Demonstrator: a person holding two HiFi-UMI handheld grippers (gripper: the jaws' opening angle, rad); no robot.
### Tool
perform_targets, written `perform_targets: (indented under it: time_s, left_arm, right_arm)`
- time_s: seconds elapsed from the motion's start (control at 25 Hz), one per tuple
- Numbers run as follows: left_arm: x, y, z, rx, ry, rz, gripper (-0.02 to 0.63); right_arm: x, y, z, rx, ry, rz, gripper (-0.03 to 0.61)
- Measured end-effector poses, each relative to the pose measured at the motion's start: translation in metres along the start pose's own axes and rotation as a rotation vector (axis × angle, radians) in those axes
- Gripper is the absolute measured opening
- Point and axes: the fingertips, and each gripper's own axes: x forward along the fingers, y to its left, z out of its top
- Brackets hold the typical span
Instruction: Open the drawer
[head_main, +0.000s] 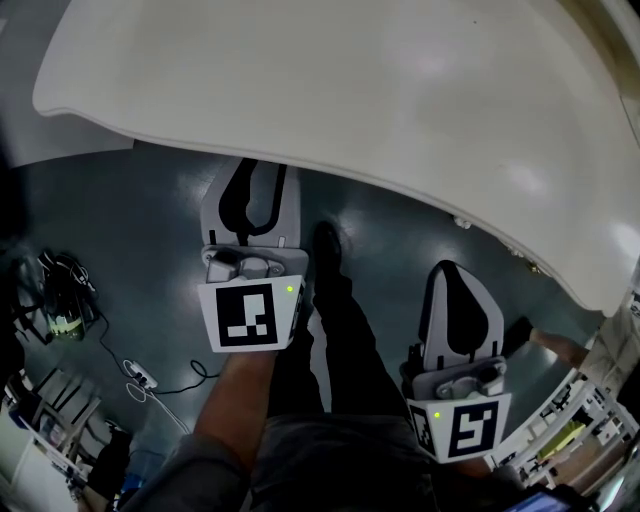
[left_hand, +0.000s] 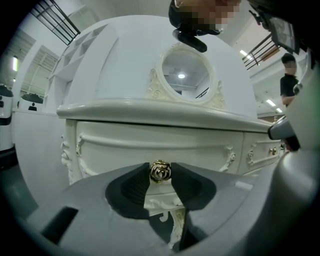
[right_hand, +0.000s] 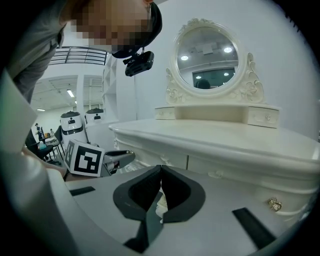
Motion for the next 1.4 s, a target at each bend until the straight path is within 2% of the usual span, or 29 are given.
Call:
perform_targets:
  time_s: [0.92, 1.4]
  left_arm:
    - [-0.023, 0.003, -0.005, -0.002, 0.012, -0.001, 0.133]
    - [-0.035, 0.001, -0.012, -0.01, 0.036, -0.008, 0.133]
  right_arm:
    - [-0.012, 0.004, -0.002, 0.005, -0.012, -0.013, 0.014]
    - [-0.015, 0.021, 0.002, 0.011, -0.025, 0.015, 0.014]
